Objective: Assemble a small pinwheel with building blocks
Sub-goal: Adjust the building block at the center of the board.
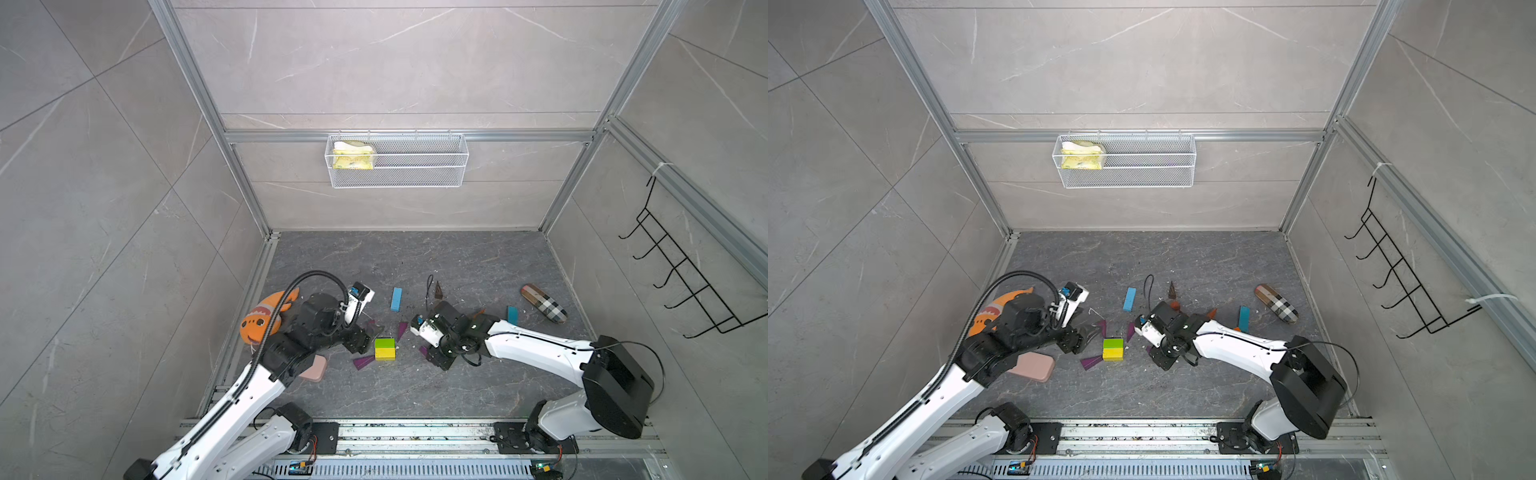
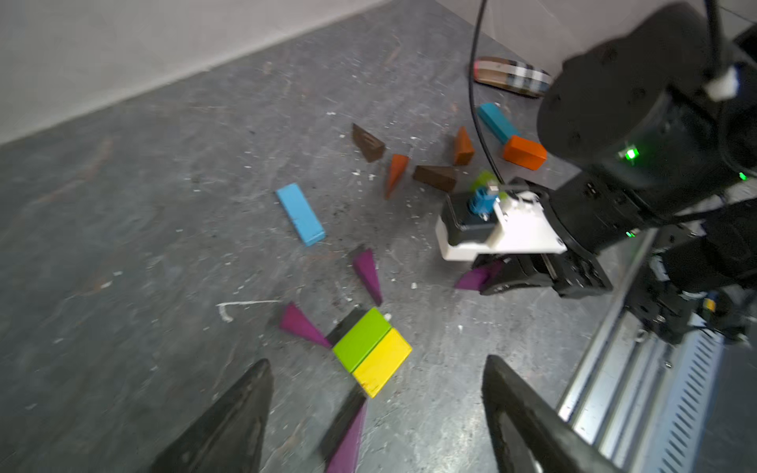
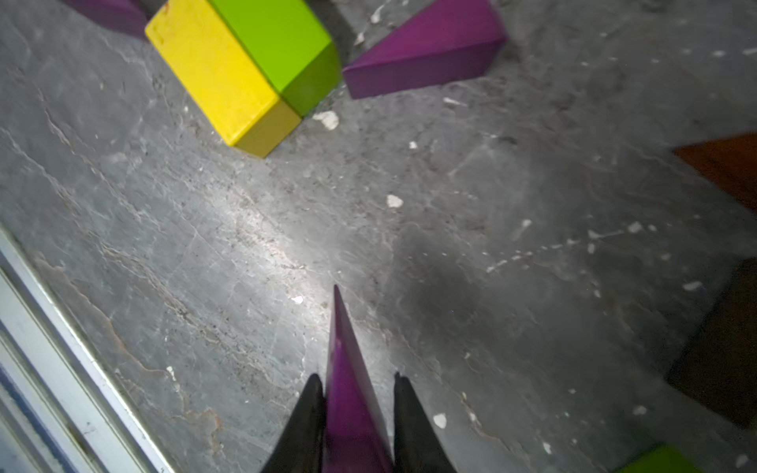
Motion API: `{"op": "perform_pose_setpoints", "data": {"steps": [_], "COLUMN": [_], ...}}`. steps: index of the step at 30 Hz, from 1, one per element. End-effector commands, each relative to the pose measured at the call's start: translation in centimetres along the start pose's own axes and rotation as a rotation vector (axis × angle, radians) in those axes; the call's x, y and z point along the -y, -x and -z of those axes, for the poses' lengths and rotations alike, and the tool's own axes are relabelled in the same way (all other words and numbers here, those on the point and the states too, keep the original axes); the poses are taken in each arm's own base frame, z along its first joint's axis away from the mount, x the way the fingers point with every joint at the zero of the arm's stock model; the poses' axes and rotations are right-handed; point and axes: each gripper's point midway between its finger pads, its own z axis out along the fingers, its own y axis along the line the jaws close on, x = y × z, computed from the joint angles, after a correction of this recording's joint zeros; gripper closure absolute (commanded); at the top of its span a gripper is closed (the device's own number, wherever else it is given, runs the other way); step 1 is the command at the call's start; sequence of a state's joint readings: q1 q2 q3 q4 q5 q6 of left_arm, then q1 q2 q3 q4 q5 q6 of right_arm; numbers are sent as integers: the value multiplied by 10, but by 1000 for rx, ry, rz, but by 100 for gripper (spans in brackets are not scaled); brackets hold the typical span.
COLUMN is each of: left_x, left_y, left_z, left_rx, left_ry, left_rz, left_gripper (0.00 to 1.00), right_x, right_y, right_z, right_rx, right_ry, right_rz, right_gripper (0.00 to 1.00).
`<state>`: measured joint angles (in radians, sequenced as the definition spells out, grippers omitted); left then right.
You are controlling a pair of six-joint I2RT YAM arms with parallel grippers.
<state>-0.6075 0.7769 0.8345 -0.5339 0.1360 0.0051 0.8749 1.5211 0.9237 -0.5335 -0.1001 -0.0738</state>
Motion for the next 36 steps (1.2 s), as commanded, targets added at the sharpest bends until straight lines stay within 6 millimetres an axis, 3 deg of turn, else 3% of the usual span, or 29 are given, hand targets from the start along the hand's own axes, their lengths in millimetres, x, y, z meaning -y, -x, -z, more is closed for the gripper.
{"op": "perform_pose_setpoints", "data": {"steps": [1, 6, 12, 19, 36], "left_x": [-24, -26, -27, -24, -20], "left_y": [-14, -7, -5, -3, -5], "left_z": [17, 30, 31, 32, 27], "left_rx": [-8, 50, 70, 89, 70], "left_ry": [140, 164, 169, 152, 125], "left_rz": [48, 29, 13, 2, -3], "left_gripper": [13, 11, 10, 10, 10], "right_x": [5, 5, 9, 18, 18], "right_y": [10, 27, 42, 45, 57], "right_z": [-6, -27, -44, -53, -63], "right_rx": [-24, -37, -70, -110, -102], "right_ry": [-64, -49, -59, -107, -98], "right_rz": [79, 79, 84, 75, 70], "right_gripper": [95, 95, 95, 94, 93]}}
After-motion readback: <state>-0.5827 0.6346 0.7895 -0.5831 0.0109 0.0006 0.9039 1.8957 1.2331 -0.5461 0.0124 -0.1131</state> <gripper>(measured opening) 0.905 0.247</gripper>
